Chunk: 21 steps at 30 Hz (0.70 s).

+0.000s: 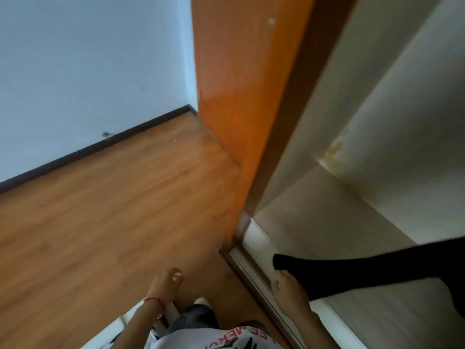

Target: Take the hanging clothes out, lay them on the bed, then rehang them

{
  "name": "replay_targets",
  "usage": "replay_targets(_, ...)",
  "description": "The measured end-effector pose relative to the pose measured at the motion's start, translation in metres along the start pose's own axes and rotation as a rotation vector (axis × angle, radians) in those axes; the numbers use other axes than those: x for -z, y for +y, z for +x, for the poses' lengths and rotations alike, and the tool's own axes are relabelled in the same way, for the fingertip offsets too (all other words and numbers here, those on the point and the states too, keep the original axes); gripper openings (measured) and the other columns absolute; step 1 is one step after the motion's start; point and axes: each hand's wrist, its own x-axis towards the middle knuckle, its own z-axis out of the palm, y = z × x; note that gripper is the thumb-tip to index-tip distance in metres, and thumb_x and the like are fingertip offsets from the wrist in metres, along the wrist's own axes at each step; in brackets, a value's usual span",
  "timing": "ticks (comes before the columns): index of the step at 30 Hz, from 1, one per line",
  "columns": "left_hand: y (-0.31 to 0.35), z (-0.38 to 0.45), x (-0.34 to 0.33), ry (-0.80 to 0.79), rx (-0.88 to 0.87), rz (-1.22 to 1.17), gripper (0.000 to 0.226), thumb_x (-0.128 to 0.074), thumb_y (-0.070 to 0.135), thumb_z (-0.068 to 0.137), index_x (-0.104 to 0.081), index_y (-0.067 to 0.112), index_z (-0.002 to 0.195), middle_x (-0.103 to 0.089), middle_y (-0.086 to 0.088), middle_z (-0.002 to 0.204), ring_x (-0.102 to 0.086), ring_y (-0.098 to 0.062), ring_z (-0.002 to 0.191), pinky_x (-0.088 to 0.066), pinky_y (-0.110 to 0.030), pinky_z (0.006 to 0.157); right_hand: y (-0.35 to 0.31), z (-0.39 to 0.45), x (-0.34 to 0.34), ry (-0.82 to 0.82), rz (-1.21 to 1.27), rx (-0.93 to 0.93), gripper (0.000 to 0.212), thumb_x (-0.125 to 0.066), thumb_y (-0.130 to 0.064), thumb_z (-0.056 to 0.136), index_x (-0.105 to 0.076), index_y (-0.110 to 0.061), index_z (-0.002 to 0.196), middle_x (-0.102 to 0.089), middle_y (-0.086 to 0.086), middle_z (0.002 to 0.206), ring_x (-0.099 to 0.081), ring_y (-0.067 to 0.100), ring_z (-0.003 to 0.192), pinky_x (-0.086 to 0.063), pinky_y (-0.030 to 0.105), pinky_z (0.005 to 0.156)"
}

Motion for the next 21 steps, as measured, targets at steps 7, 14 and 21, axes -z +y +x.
replay_targets(7, -0.058, -0.021, 0.054, 0.086, 0.205, -0.191, 0.027, -0.051, 0.025, 0.090, -0.064, 0.013, 0.110, -0.067, -0.011, 0.113, -0.061, -0.025, 0.106, -0.045, -0.028, 0.088, -0.114, 0.061, -0.015, -0.206, -0.203, 0.317, 0.038, -0.033, -0.025, 0.098, -0.044, -0.016, 0.133, -0.045, 0.001, 0.138, -0.045, 0.017, 0.122, -0.038, 0.026, 0.091)
replay_targets(14, -0.102, -0.035, 0.067, 0.185, 0.434, -0.435, 0.025, -0.051, 0.027, 0.090, -0.068, 0.012, 0.099, -0.069, -0.012, 0.102, -0.062, -0.028, 0.102, -0.045, -0.028, 0.080, -0.208, 0.126, -0.018, -0.268, -0.417, 0.553, 0.038, -0.036, -0.028, 0.097, -0.044, -0.018, 0.133, -0.046, -0.002, 0.137, -0.044, 0.016, 0.124, -0.038, 0.029, 0.100)
replay_targets(21, -0.118, -0.028, 0.080, 0.312, 0.645, -0.648, 0.016, -0.048, 0.028, 0.091, -0.055, 0.019, 0.080, -0.064, -0.007, 0.091, -0.060, -0.025, 0.092, -0.036, -0.023, 0.069, -0.315, 0.209, -0.019, -0.447, -0.633, 0.752, 0.035, -0.042, -0.029, 0.096, -0.050, -0.018, 0.127, -0.052, 0.001, 0.131, -0.049, 0.018, 0.120, -0.042, 0.030, 0.096)
